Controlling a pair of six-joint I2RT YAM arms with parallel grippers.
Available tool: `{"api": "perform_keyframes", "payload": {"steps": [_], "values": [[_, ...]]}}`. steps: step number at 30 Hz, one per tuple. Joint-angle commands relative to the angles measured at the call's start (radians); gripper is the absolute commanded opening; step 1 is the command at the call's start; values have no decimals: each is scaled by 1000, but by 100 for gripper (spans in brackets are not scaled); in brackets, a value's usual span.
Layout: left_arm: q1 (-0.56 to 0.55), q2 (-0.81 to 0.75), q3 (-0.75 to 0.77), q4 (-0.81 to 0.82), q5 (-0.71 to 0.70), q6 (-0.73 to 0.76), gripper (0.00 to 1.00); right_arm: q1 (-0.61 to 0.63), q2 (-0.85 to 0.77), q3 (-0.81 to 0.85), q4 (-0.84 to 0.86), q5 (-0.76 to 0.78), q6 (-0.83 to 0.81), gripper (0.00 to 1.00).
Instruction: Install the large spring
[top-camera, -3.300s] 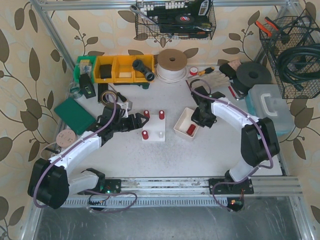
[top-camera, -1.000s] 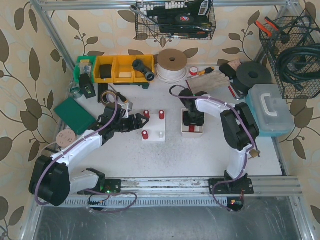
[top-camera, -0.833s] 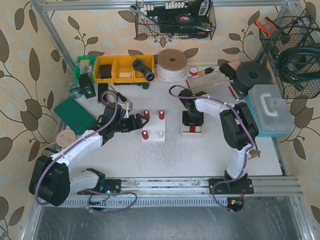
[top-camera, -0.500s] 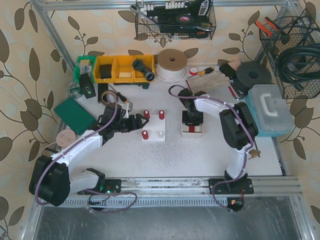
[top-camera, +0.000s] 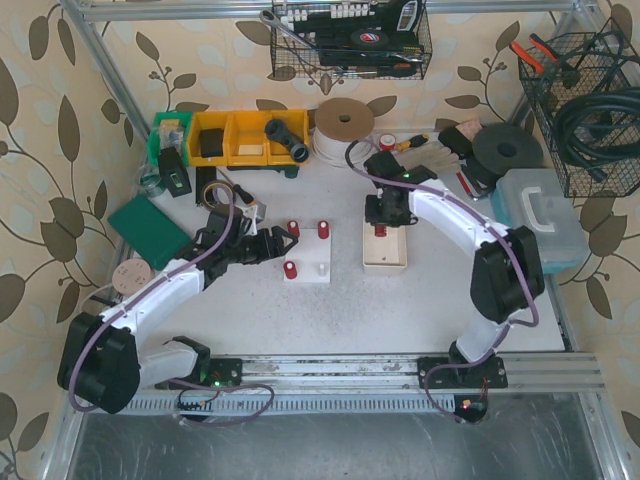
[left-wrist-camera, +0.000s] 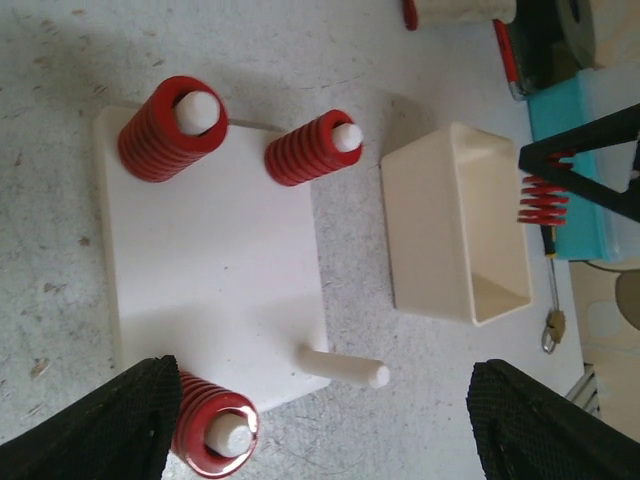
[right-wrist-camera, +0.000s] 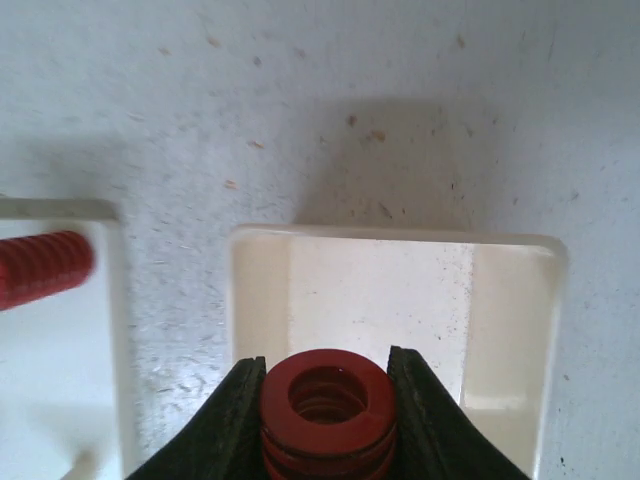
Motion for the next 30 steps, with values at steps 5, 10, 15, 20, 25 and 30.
{"api": "perform_keyframes", "payload": {"steps": [5,10,15,20,25,30], "values": [[6,-91,72,43,133,-93,81,-4,-149,19,8,-79,-33,0],[-53,-117,67,206,169,-266,78,-8,-307,-73,144,-198,15,0],[-229,-76,169,241,64,-304,78,-44,-429,-114,224,-295,140,0],[-320,-6,236,401,-19,-385,78,-118,-568,-240,430,-414,380,0],[-367,106,334,489,-15,-389,80,-166,-632,-301,560,-485,563,0],[-381,180,379,521,-2,-375,80,-205,-681,-372,698,-530,741,0]]}}
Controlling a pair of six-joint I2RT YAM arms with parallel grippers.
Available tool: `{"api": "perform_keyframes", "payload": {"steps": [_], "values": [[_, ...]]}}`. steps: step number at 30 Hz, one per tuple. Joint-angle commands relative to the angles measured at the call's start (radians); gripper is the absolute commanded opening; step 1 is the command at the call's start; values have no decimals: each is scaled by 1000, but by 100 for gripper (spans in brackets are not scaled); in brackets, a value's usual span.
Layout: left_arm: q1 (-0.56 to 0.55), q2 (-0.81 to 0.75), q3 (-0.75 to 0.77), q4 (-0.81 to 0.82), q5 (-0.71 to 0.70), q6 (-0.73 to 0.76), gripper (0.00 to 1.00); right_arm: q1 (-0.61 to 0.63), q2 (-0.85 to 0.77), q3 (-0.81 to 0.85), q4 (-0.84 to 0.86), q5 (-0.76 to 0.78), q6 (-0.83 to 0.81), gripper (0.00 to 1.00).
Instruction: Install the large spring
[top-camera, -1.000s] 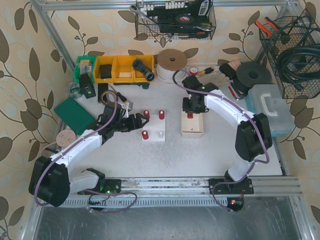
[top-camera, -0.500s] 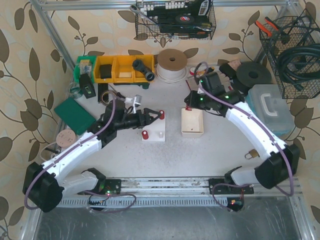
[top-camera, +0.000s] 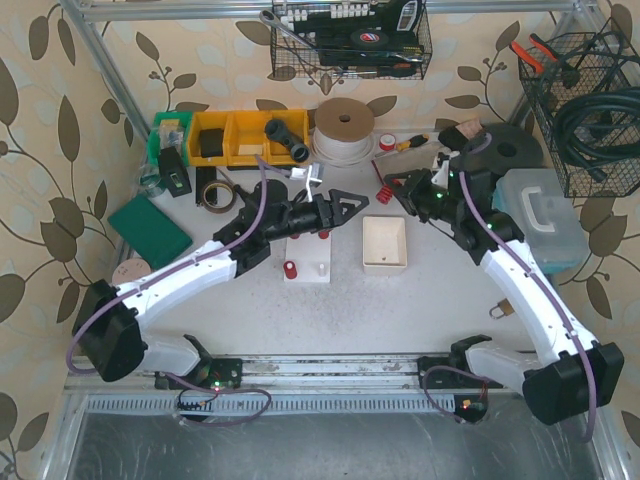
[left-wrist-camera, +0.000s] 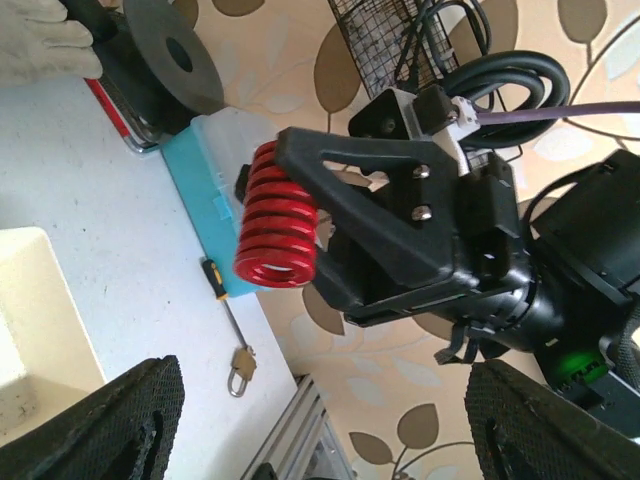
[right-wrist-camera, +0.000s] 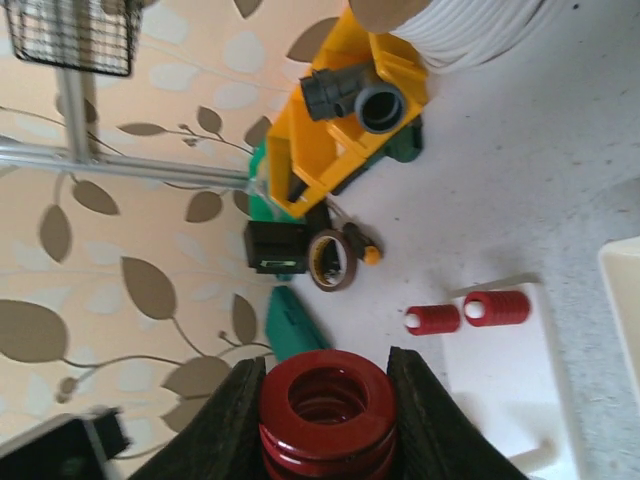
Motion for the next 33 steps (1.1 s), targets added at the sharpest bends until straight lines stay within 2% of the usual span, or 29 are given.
{"api": "perform_keyframes", "payload": {"steps": [1,4,10,14,22,33], "values": [[-11,32,53,99,-2,0,80,-30,-55,-63,208,-70,234,0],[-11,61,94,84,8,15,80,-38,-69,-86,271,-62,303,0],[-11,108,168,101,25,11,80,-38,-58,-63,282,-73,330,0],[-11,136,208,46,36,42,79,-39,-60,-65,306,-84,351,0],[-11,123,219,-41,5,78,80,-37,-85,-117,388,-87,391,0],[-11,81,242,-138,-20,113,80,-38,-104,-151,407,-78,390,0]]}}
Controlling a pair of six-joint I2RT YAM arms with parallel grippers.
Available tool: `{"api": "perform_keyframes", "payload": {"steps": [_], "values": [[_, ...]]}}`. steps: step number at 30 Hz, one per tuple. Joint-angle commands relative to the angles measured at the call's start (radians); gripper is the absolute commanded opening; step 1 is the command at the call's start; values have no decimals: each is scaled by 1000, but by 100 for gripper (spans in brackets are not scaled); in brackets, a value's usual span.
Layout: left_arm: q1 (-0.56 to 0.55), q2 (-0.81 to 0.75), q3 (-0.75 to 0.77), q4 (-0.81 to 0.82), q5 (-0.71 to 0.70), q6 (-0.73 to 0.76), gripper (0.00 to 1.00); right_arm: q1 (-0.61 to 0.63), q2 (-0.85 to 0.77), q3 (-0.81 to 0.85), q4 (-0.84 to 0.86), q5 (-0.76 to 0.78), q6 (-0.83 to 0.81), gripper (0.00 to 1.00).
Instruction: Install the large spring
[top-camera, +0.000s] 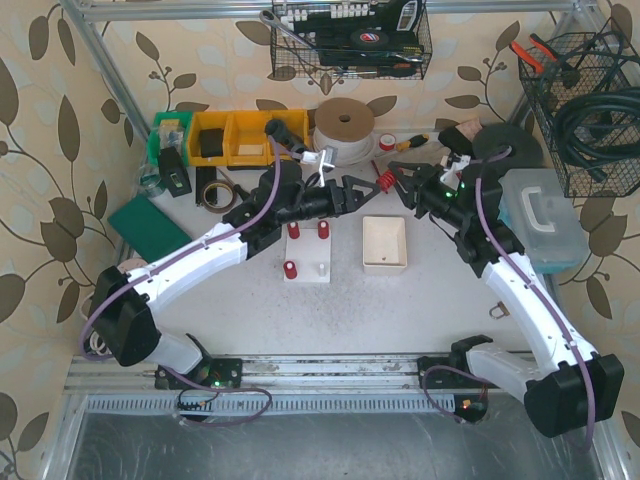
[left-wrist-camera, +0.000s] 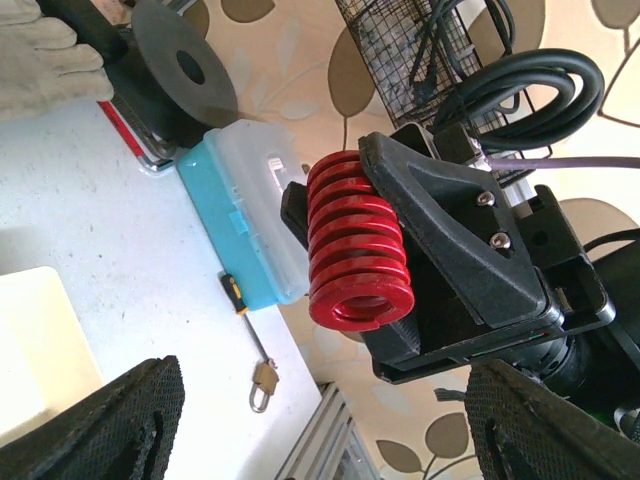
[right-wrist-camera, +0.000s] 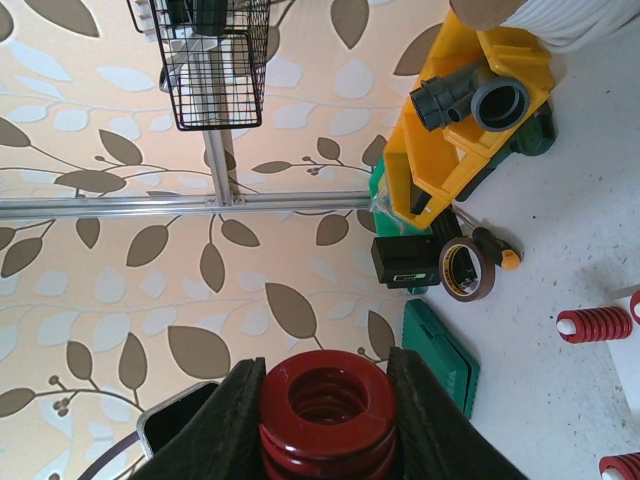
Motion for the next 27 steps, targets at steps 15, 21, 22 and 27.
{"api": "perform_keyframes", "payload": {"steps": [15,21,22,27], "values": [[-5,-93,-3,7,-72,30,80,-2,-9,10,22,19,16,0],[-5,-75,-28,52,-101,25,79,0,8,-3,64,31,88,0],[-5,-66,-23,67,-103,19,80,-2,9,-3,69,34,98,0],[-5,16,17,155,-76,-26,79,-2,22,-18,104,28,169,0]]}}
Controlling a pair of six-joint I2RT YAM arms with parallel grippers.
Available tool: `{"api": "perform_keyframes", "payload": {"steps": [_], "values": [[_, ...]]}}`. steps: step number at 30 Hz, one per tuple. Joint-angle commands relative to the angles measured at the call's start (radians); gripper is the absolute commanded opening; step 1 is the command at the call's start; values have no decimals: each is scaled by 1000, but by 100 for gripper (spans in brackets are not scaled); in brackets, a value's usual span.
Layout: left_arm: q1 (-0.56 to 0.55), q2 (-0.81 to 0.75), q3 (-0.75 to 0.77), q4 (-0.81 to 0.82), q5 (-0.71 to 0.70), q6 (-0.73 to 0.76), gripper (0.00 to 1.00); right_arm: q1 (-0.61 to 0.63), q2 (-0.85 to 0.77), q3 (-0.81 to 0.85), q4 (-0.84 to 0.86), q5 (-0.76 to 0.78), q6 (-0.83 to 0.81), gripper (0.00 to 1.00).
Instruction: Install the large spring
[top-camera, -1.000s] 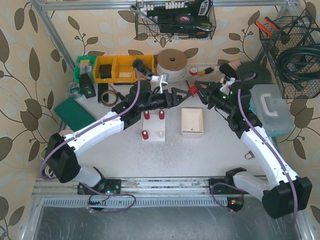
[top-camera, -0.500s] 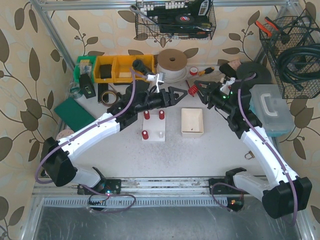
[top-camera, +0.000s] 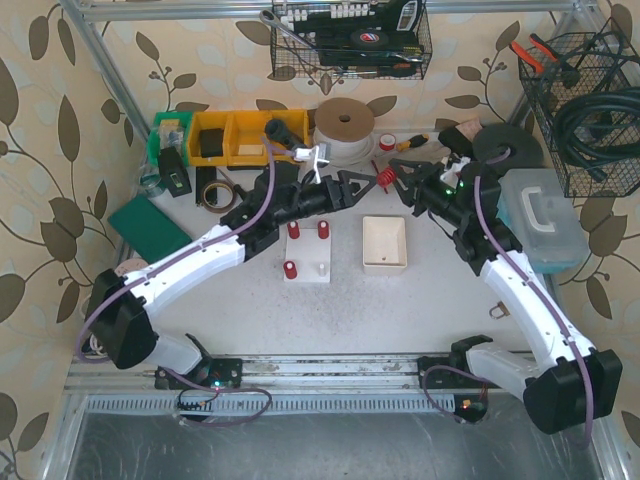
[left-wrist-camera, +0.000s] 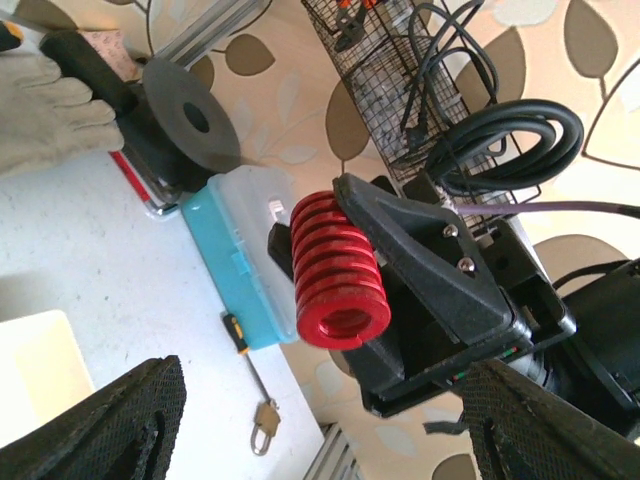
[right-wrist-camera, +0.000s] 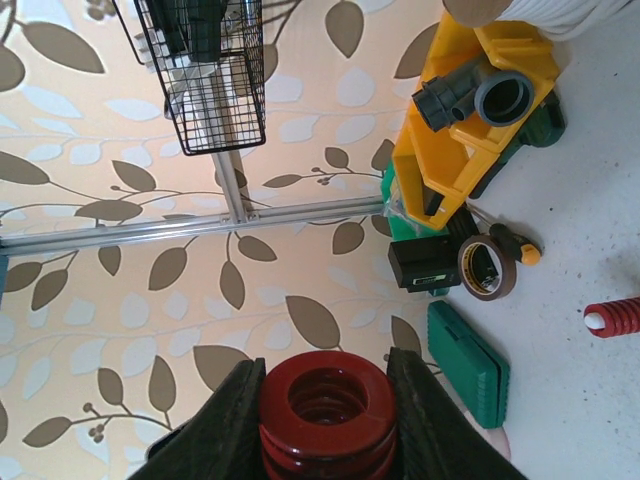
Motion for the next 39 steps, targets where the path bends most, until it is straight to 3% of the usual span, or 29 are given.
{"api": "perform_keyframes", "payload": {"steps": [1,13,39], "values": [[-5,65,44,147,12,-38,79,0,8,-17,77,12,87,0],[-7,113,66,218,36,-83,79,3,-1,18,-40,48,50,0],[-41,179,130,215,56,-108,69,13,-14,27,-57,72,53,0]]}}
